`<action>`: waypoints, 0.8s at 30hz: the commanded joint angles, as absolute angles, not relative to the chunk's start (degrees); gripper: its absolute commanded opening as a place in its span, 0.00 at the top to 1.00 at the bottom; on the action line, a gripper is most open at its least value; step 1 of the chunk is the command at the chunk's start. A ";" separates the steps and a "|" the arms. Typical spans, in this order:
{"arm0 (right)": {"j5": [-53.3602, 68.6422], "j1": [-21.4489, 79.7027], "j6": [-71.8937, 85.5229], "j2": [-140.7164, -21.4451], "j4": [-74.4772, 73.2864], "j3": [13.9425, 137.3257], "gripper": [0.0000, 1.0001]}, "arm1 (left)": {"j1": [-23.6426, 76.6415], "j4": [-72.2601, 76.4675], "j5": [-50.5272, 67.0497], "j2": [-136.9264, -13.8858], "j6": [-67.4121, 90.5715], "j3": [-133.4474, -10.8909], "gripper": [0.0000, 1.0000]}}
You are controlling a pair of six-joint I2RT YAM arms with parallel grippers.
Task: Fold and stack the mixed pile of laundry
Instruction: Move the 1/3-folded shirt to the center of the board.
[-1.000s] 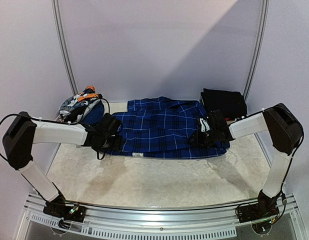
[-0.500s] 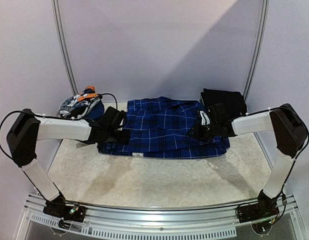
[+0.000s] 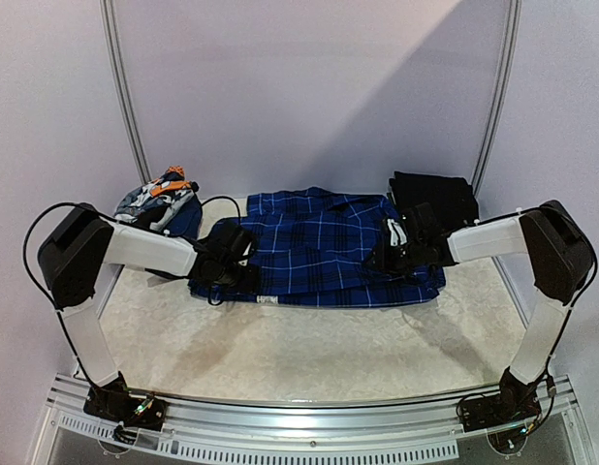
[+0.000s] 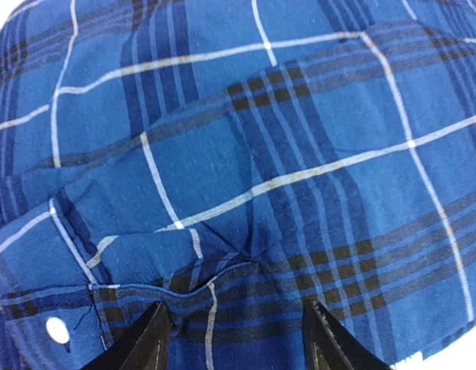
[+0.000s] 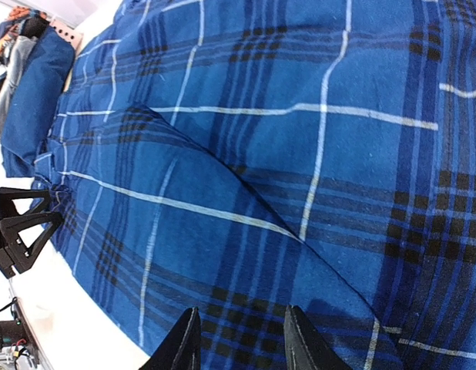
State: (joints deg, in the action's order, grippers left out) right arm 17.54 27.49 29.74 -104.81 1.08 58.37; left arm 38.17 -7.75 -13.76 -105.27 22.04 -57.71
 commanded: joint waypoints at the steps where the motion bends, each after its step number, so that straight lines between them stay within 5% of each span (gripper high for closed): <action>1: 16.03 27.94 30.14 -106.51 -1.22 56.85 0.63 | 37.71 -5.84 -12.29 -107.60 21.95 -57.26 0.40; 24: 14.98 28.58 32.88 -106.99 -5.22 51.92 0.63 | 38.30 -2.07 -8.93 -106.19 26.57 -47.16 0.44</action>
State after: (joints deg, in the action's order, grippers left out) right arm 16.12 27.64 31.92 -106.28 -0.56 54.48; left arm 38.00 3.05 -12.25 -105.80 24.21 -50.87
